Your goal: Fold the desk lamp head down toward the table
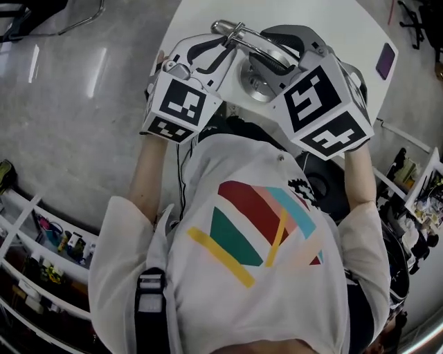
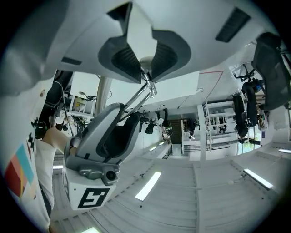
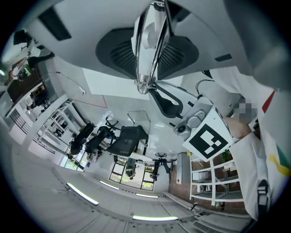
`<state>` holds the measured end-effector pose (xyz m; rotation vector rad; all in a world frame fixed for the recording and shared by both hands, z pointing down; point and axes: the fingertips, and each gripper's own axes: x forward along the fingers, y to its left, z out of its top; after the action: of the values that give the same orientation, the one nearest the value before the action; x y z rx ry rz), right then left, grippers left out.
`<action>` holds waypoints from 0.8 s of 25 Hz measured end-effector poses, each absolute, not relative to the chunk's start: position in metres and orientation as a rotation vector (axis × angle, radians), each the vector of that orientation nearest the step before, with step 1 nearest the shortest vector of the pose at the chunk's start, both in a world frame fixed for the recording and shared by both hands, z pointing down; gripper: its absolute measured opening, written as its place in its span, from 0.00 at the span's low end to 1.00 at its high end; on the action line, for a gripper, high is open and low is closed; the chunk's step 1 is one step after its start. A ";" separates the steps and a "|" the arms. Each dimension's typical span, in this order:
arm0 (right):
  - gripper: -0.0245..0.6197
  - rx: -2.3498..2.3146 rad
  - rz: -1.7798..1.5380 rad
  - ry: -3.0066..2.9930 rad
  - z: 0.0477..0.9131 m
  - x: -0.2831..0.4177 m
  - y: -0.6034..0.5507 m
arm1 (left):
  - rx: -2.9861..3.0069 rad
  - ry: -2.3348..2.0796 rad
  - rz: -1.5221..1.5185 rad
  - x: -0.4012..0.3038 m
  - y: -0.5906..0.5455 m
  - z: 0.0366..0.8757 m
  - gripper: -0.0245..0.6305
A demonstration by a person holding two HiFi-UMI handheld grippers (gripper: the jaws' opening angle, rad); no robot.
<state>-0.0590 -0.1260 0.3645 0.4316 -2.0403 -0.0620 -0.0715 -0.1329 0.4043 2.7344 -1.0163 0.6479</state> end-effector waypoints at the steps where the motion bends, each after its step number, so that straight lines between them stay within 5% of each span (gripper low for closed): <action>1: 0.27 0.420 -0.060 -2.025 0.368 -0.059 -0.126 | 2.728 -1.003 0.666 -0.069 -0.133 0.408 0.19; 20: 0.23 0.213 0.000 -1.873 0.402 -0.070 -0.123 | 2.604 -0.979 0.610 -0.062 -0.132 0.435 0.20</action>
<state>-0.0701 -0.1229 0.4016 0.2127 -1.8734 0.0002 -0.0619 -0.1323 0.4355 2.6035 -0.9792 0.6098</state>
